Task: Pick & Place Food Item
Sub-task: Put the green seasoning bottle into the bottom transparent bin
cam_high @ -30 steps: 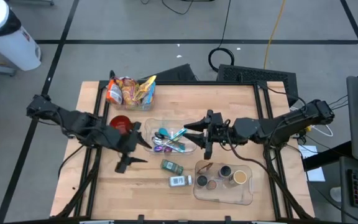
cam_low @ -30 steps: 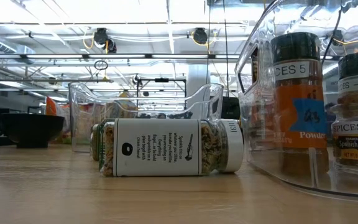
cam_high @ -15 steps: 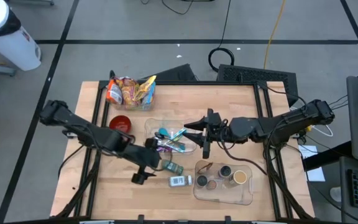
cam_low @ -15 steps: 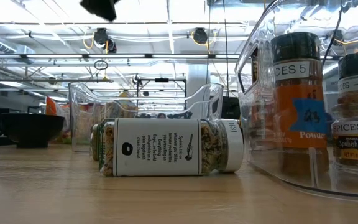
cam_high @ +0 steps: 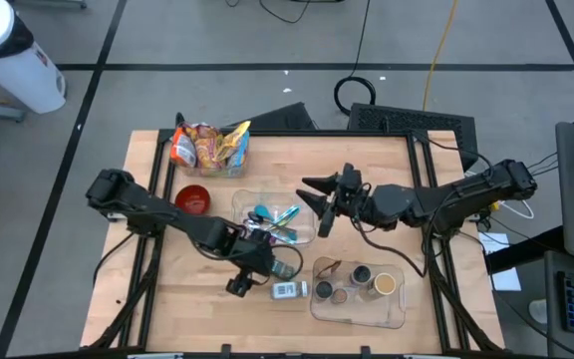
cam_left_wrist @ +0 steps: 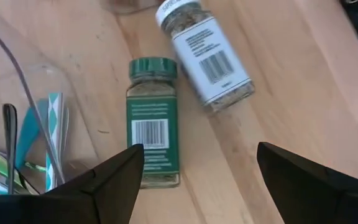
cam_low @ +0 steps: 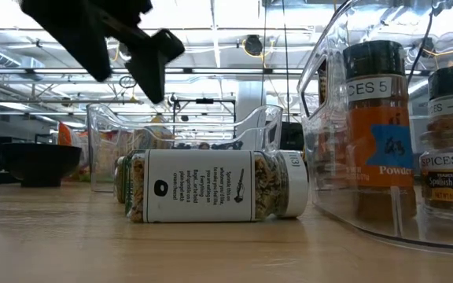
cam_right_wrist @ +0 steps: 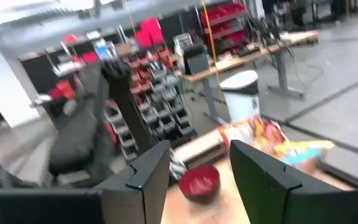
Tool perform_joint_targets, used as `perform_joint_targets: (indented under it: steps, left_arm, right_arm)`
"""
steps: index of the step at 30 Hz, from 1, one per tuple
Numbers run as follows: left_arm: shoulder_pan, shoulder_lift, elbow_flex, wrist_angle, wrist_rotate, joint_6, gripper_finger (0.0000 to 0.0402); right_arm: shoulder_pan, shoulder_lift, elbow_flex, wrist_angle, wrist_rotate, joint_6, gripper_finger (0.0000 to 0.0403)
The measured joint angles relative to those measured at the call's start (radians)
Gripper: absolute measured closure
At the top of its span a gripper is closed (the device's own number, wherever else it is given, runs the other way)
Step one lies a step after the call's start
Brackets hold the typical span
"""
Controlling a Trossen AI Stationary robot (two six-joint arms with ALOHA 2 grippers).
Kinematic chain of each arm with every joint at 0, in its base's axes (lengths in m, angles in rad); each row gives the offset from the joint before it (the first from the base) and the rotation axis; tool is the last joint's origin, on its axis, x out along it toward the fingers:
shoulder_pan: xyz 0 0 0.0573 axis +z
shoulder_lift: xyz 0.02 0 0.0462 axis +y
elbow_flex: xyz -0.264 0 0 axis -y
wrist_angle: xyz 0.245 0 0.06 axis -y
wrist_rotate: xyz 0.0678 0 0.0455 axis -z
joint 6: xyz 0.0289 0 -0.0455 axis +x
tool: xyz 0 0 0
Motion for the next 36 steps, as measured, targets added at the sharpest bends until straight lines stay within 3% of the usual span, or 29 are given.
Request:
perform_joint_targets:
  steps: [9,27,36]
  left_arm:
    - [0.078,0.050,0.000,0.045,0.007,0.064,0.0089]
    - [0.065,0.160,0.002,0.057,0.012,0.020,0.0093]
    - [0.065,0.176,0.001,0.055,-0.049,-0.004,0.0099]
  right_arm:
    - [-0.004,-0.012,-0.001,0.155,0.000,-0.091,0.0243]
    - [-0.004,-0.013,-0.001,0.125,0.000,-0.082,0.0243]
    - [-0.004,-0.013,-0.001,0.123,0.000,-0.082,0.0243]
